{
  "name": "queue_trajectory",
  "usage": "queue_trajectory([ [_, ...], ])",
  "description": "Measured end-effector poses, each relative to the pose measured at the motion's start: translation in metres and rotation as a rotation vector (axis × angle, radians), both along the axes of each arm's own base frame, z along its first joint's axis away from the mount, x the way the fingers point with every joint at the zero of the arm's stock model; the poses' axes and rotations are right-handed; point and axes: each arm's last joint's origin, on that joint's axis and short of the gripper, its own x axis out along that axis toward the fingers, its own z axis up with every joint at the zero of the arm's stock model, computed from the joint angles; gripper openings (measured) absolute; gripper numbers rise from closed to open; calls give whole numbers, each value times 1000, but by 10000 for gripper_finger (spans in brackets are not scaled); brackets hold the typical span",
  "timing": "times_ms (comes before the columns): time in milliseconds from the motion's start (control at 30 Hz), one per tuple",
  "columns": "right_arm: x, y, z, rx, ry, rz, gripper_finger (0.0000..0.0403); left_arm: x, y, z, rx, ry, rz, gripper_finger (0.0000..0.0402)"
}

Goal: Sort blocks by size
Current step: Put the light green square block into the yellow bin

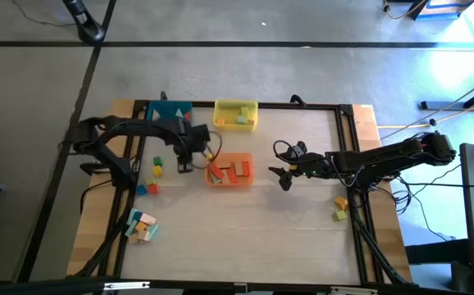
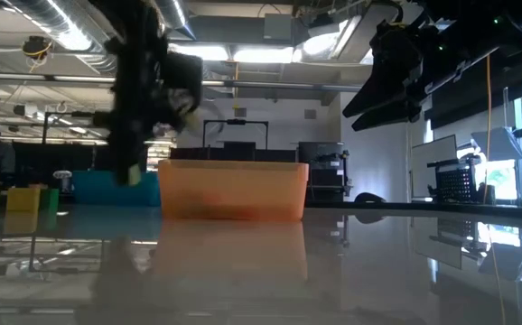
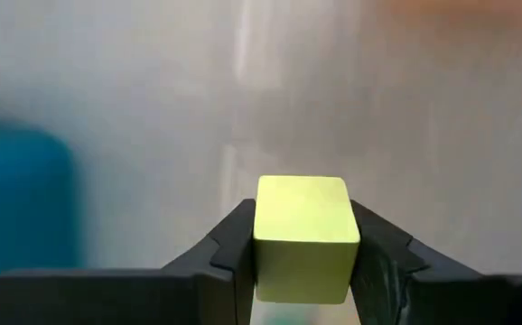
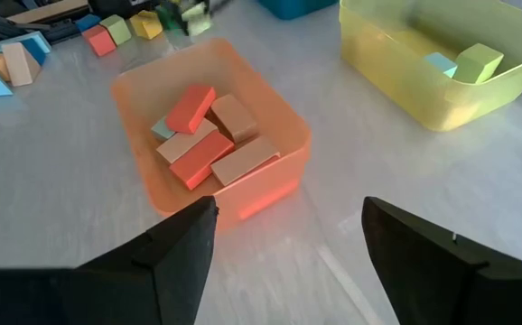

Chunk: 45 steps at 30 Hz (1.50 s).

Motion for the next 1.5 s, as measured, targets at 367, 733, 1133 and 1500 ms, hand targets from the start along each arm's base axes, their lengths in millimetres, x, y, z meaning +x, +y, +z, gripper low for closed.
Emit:
queue_trajectory([
  [367, 0, 0, 0, -17, 0, -12, 276, 52, 45, 75, 319, -661, 13, 122],
  [733, 0, -1, 0, -35, 6, -13, 276, 60, 90, 66, 461, -908, 148, 125],
  [1133, 11, 0, -14, -40, 40, -11, 276, 70, 112, 20, 391, -840, 263, 148],
  [1500, 13, 1, -17, -28, 52, 16, 276, 58, 97, 65, 368, -832, 264, 226],
])
